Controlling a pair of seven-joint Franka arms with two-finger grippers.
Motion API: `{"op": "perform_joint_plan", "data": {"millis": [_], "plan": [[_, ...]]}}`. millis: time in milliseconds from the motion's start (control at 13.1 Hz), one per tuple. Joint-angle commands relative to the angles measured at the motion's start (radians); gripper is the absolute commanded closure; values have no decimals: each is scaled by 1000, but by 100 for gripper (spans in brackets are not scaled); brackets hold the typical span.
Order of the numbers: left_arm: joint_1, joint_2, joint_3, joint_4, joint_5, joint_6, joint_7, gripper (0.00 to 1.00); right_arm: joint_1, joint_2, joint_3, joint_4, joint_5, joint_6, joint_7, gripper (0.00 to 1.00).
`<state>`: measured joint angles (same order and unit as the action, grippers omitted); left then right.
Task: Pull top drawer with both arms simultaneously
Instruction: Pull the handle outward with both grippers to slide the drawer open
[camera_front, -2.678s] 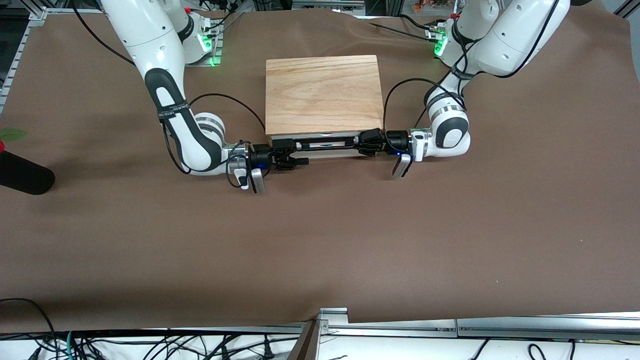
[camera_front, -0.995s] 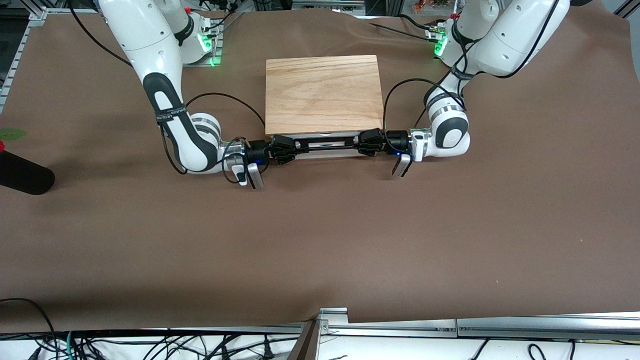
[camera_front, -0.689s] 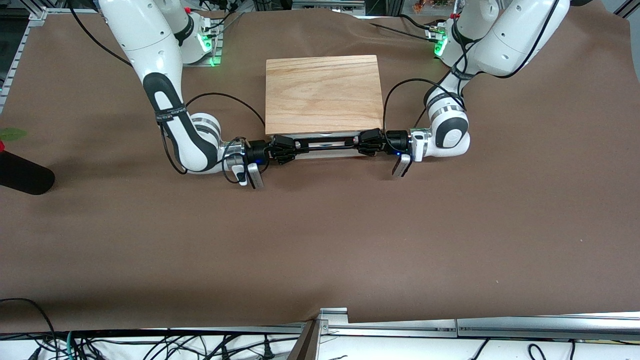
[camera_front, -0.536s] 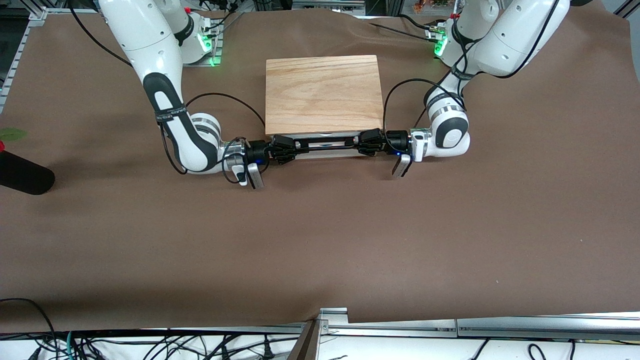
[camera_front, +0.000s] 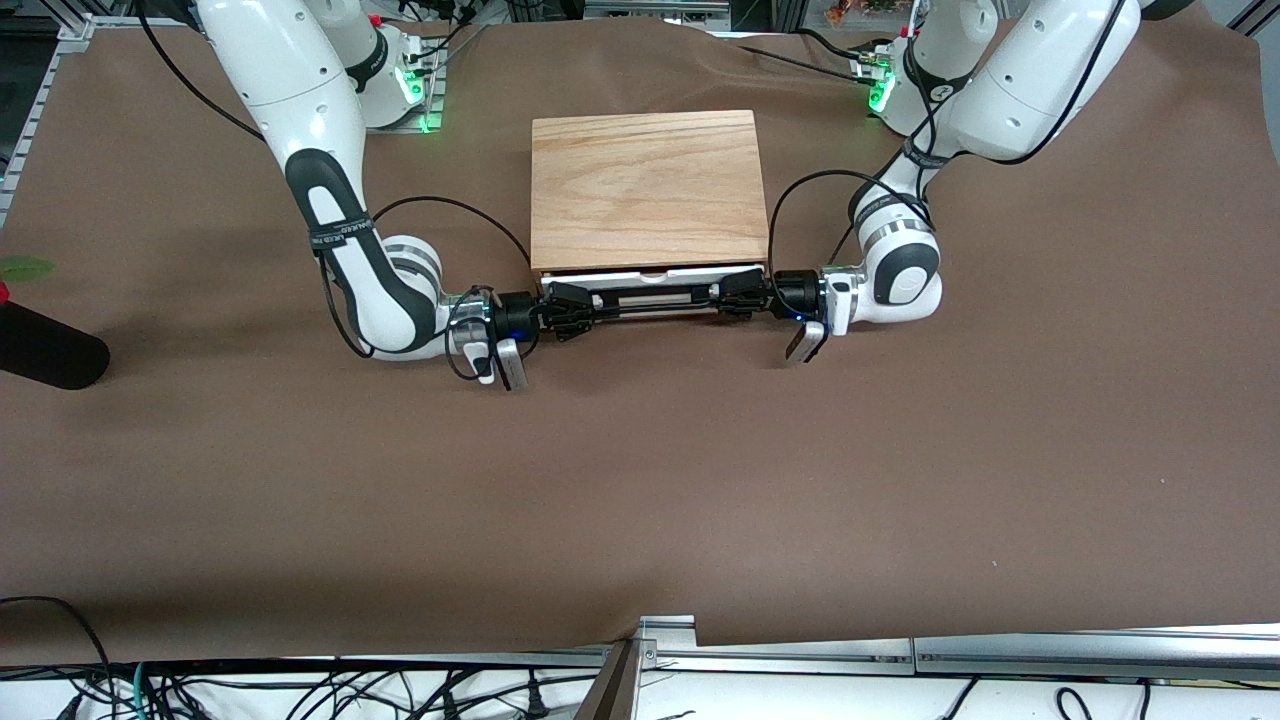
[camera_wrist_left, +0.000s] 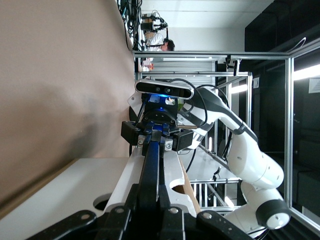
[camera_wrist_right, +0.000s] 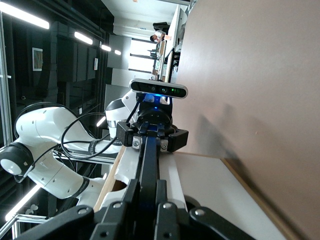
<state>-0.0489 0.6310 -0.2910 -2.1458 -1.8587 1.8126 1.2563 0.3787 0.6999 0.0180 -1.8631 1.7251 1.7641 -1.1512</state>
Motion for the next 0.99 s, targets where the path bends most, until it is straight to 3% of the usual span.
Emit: {"op": "perform_joint_plan", "data": {"millis": [0,918], "plan": [[-8,46,18,30,-7,60,-46,100,-50,33,-4,131,25,-15,48,95],[-15,85,85,214,90,129,-357,100,-57,165,-79,393,24,-12,201,95]]}}
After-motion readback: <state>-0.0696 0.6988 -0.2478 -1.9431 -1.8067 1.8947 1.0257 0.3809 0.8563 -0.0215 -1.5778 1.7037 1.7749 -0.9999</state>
